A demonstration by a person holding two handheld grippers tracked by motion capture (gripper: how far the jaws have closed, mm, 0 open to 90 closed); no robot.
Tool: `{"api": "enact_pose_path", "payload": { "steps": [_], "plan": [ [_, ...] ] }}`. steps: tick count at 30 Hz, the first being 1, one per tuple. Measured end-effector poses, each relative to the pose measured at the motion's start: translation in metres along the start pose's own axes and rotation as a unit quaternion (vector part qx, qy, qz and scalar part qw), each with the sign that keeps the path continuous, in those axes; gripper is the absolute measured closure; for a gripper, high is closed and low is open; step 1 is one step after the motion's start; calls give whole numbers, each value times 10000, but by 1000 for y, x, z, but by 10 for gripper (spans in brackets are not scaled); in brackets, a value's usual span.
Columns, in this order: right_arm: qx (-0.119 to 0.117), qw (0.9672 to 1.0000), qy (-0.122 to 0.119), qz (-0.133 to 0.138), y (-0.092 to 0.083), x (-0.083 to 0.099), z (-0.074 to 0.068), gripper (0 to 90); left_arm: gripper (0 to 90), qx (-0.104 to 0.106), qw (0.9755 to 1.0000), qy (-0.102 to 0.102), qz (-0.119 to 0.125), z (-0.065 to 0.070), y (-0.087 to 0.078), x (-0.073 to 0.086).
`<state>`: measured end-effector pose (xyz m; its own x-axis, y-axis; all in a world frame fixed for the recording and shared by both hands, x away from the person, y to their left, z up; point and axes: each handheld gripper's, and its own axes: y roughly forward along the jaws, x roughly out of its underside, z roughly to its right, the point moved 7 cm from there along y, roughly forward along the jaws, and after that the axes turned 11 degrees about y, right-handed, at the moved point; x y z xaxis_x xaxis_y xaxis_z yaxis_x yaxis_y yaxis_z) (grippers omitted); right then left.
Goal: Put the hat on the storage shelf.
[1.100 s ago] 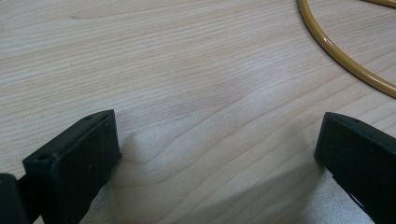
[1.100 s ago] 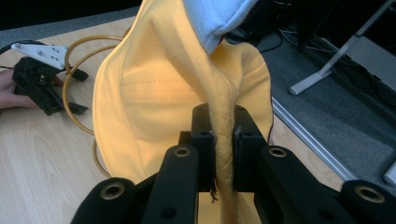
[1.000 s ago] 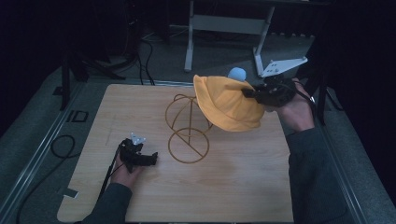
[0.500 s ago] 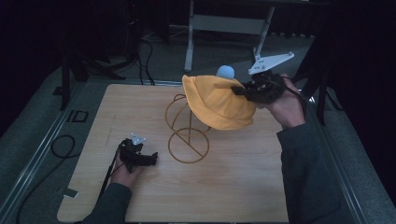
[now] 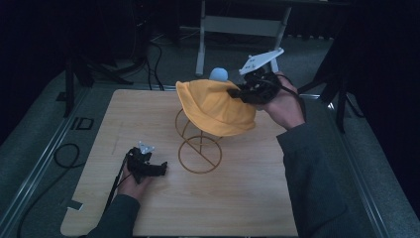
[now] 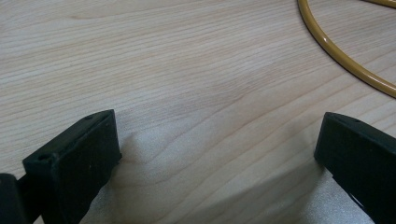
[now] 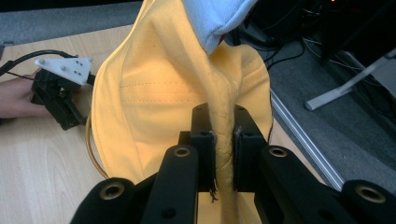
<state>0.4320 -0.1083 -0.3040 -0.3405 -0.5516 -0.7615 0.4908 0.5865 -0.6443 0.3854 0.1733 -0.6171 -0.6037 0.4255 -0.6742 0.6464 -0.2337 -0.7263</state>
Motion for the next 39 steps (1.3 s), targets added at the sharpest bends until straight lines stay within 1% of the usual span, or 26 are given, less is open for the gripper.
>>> {"api": "enact_pose_path", "payload": {
  "steps": [5, 9, 12, 13, 14, 15, 16, 18, 21, 28, 31, 32, 33, 34, 35, 36, 38, 39],
  "plan": [
    [-59, 9999, -99, -79, 13, -9, -10, 816, 1, 1, 10000, 9, -6, 0, 0, 0],
    [-106, 9994, -276, -192, 26, -18, -19, 813, 1, 9, 10000, 8, -12, 0, 0, 0],
    [-134, 9989, -329, -320, 38, -22, -26, 807, 1, 0, 10000, 7, -8, 0, 0, 0],
    [-134, 9989, -329, -320, 38, -22, -26, 807, 1, 0, 10000, 7, -8, 0, 0, 0],
    [-141, 9984, -375, -407, 47, -23, -30, 803, 1, 10, 10000, -5, -8, 0, 0, 0],
    [-141, 9984, -375, -407, 47, -23, -30, 803, 1, 10, 10000, -5, -8, 0, 0, 0],
    [-164, 9981, -377, -456, 53, -24, -32, 797, 1, 9, 10000, -4, -8, 0, 0, 0],
    [-159, 9978, -390, -511, 58, -25, -34, 791, 1, 4, 10000, -5, -5, 0, 0, 0],
    [-158, 9976, -401, -538, 61, -25, -36, 780, 1, 5, 10000, -6, -5, 0, 0, 0],
    [-202, 9981, -389, -440, 68, -29, -41, 759, 1, -2, 10000, 7, -8, 0, 0, 0],
    [-257, 9977, -396, -495, 70, -29, -43, 749, 1, -4, 10000, 15, -8, 0, 0, 0],
    [-335, 9962, -453, -667, 75, -26, -47, 718, 1, 4, 10000, 2, -9, 0, 0, 0],
    [-320, 9958, -492, -699, 76, -26, -48, 700, 1, 7, 10000, -1, -11, 0, 0, 0],
    [-263, 9962, -495, -672, 76, -27, -48, 666, 1, 3, 10000, 1, -8, 0, 0, 0],
    [-263, 9962, -495, -672, 76, -27, -48, 666, 1, 3, 10000, 1, -8, 0, 0, 0],
    [-273, 9971, -403, -582, 74, -29, -48, 585, 1, 2, 10000, 0, -6, 0, 0, 0],
    [-213, 9978, -349, -523, 71, -30, -47, 492, 1, 3, 10000, 1, -9, 0, 0, 0],
    [-173, 9981, -336, -495, 70, -31, -47, 460, 1, 3, 10000, 0, -7, 0, 0, 0]
  ]
}}
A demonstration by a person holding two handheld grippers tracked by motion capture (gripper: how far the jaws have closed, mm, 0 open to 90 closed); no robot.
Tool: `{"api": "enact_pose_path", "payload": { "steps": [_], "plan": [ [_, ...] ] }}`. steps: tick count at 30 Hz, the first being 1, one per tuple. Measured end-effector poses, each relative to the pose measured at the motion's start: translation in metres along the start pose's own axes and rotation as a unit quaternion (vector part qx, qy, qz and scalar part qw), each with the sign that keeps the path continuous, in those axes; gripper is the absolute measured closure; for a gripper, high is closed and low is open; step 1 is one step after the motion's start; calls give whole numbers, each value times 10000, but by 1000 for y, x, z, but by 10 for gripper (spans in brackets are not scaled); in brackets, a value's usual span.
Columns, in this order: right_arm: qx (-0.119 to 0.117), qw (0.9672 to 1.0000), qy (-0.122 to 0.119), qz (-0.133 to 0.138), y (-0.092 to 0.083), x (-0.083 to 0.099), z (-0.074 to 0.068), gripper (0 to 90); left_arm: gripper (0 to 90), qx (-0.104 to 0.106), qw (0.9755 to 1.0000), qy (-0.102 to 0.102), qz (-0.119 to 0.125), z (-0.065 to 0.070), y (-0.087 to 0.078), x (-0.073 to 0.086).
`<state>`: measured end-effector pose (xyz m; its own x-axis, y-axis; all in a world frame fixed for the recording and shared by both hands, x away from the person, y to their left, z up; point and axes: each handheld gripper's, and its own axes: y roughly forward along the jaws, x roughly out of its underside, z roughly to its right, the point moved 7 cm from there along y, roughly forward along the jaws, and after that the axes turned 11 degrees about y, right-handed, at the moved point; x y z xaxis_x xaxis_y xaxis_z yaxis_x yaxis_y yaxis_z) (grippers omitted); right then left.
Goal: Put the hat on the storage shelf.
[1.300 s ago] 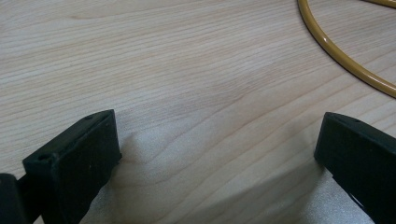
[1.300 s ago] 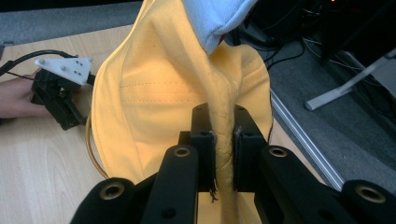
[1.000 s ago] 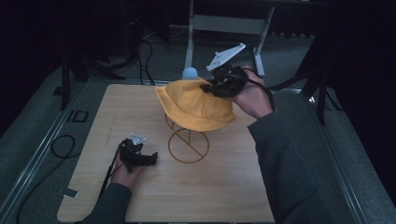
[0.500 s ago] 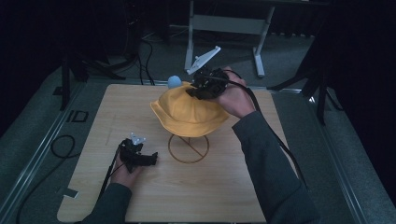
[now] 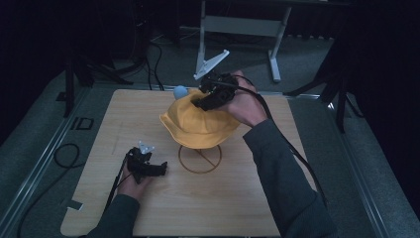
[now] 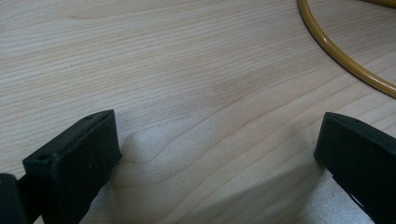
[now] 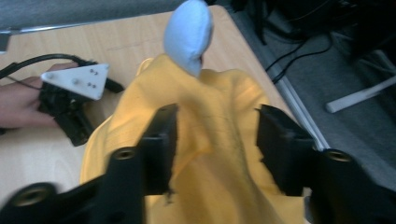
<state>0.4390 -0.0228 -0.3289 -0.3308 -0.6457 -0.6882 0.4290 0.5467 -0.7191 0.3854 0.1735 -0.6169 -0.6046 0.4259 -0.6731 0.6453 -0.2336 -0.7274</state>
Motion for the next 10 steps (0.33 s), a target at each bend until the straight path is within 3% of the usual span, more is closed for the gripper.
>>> {"api": "enact_pose_path", "payload": {
  "steps": [2, 7, 10],
  "plan": [
    [138, 9998, 15, 157, -6, -2, 2, 390, 1, -6, 10000, -2, 8, 0, 0, 0],
    [19, 9980, 85, 619, -26, -10, 1, 297, 1, -2, 10000, -1, 8, 0, 0, 0],
    [23, 9982, 104, 594, -30, -8, 2, 284, 1, 8, 10000, 2, -8, 0, 0, 0]
  ]
}}
